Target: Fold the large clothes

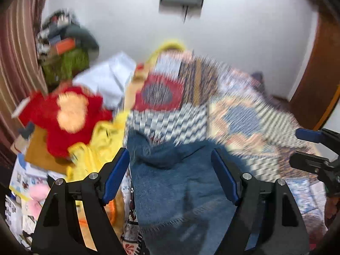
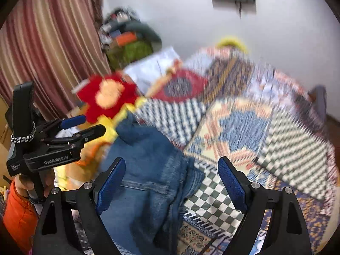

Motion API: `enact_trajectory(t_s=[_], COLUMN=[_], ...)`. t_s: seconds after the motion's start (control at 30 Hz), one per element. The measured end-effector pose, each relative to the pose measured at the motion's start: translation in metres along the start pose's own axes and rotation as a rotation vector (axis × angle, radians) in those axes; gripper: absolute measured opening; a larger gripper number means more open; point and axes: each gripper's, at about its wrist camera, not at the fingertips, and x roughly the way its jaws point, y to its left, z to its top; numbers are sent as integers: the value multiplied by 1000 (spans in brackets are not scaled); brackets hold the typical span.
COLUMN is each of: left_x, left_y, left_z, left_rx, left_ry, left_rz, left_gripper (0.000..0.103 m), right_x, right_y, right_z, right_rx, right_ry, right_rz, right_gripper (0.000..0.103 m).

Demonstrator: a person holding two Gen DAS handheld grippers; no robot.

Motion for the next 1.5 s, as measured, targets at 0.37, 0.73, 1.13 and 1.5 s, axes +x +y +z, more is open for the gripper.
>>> enact_trajectory(t_s=[0.37,0.73,1.13,1.5], left_x=[-231,-304,-307,-307], left_y=[-53,-79,-82,-79], left_z=[-25,-93,-118,-122], left_rx=[48,-12,-31,-44], left_ry=[-452,-555,-503,-495], left_rz=[-55,22,76,80], left_gripper=[79,79,102,103], right_x=[-205,-285,-283,-277], right_y=[74,119,127,125], right_z=[-32,-106,-131,-133], right_rx=[-107,-82,-46,-46], right_ry=[-454,-592,-537,-509], right_rz=[-40,-80,-195,-218], right_gripper=[87,87,103,103])
